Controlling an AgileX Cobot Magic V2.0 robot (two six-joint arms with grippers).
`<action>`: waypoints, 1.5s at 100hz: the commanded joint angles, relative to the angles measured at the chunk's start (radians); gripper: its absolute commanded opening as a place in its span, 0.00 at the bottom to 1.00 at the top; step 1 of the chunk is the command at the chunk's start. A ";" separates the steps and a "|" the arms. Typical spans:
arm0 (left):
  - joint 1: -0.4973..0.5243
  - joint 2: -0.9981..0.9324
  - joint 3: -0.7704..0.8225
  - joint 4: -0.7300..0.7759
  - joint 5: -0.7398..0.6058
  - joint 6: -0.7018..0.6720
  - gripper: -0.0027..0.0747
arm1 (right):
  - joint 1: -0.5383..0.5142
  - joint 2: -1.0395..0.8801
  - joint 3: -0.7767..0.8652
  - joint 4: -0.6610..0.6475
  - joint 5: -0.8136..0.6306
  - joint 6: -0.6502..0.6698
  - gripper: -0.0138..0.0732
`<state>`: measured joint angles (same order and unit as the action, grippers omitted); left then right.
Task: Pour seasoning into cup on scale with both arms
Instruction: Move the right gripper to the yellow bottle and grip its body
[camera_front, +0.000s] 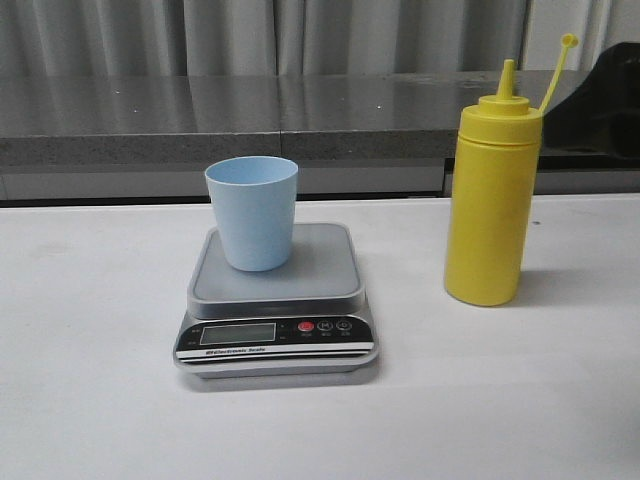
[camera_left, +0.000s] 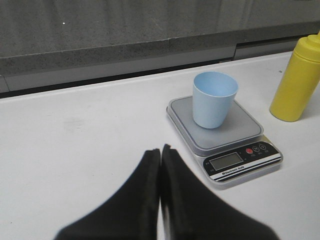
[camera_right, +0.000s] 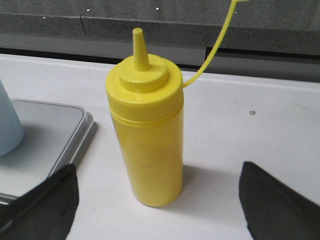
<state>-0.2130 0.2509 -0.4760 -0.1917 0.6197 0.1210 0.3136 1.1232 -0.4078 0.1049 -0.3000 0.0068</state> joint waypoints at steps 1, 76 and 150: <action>0.002 0.008 -0.027 -0.013 -0.069 -0.006 0.01 | 0.014 0.042 -0.033 -0.003 -0.146 -0.007 0.90; 0.002 0.008 -0.027 -0.013 -0.069 -0.006 0.01 | 0.033 0.462 -0.040 -0.010 -0.581 -0.007 0.90; 0.002 0.008 -0.027 -0.013 -0.069 -0.006 0.01 | 0.033 0.603 -0.207 -0.010 -0.567 0.039 0.90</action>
<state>-0.2130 0.2509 -0.4760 -0.1917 0.6197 0.1210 0.3436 1.7507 -0.5796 0.1049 -0.8016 0.0444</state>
